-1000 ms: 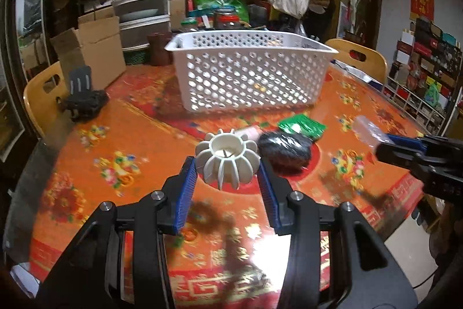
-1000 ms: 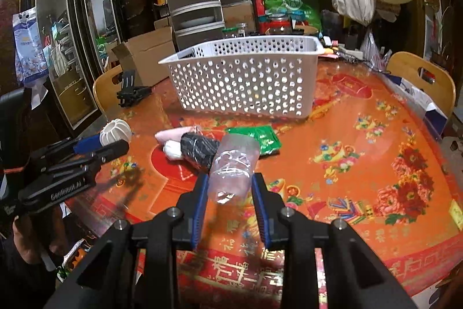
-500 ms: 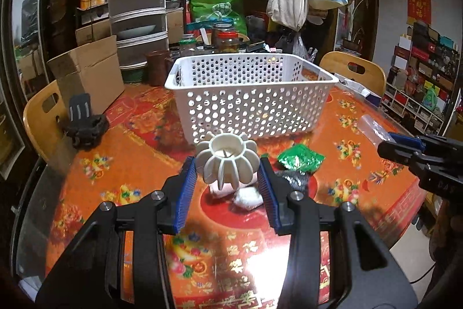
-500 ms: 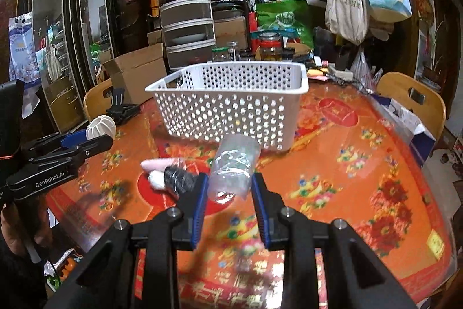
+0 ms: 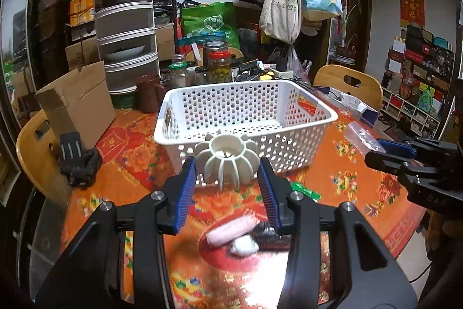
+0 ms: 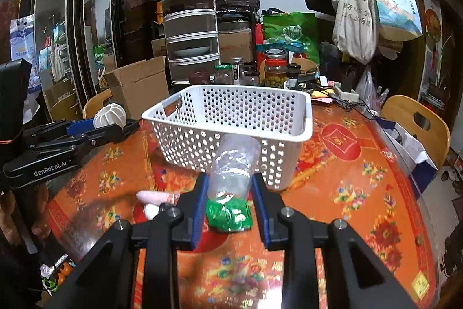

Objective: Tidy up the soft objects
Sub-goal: 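Carry the ribbed piece and clear cup into the basket and open both tools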

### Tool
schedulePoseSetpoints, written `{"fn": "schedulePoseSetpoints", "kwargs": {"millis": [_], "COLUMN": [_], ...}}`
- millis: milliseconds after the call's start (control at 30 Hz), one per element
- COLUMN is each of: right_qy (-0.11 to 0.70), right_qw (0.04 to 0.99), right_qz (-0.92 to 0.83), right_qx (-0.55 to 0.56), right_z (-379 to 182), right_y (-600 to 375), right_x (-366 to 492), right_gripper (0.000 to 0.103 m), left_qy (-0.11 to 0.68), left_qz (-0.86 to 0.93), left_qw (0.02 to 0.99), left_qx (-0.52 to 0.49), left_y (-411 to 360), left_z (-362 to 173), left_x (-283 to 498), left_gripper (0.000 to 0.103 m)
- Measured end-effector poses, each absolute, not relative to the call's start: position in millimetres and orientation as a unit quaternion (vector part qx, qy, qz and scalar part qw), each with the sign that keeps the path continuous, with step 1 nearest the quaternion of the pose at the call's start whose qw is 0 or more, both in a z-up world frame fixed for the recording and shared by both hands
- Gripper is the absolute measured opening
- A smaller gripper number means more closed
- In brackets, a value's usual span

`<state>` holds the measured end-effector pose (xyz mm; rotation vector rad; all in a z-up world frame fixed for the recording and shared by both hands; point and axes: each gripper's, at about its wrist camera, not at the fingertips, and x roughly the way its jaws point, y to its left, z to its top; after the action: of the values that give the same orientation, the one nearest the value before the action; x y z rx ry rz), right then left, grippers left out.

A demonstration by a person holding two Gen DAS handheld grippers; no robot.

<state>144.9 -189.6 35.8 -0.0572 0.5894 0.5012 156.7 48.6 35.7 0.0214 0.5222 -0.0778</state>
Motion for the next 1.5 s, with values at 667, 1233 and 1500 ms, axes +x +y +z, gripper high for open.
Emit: {"fn": "schedulePoseSetpoints", "kwargs": {"millis": [667,1233,1500], "right_qy": [0.311,0.389,0.43], "right_qw": [0.914,0.884,0.868], "right_qz": [0.26,0.252,0.241], "right_qx": [-0.028,-0.051,-0.055], "right_z": [73,47,24], "right_y": [-169,-142,-132], "right_x": [237,322,361], "right_gripper": [0.029,0.029,0.029], "left_qy": [0.296,0.373,0.418], "left_qz": [-0.025,0.004,0.012], "left_qw": [0.955,0.927,0.908], "left_qx": [0.014,0.028,0.04], "left_y": [56,54,51], "left_z": [69,33,7], "left_x": [265,371,409], "left_gripper": [0.04,0.04,0.04]}}
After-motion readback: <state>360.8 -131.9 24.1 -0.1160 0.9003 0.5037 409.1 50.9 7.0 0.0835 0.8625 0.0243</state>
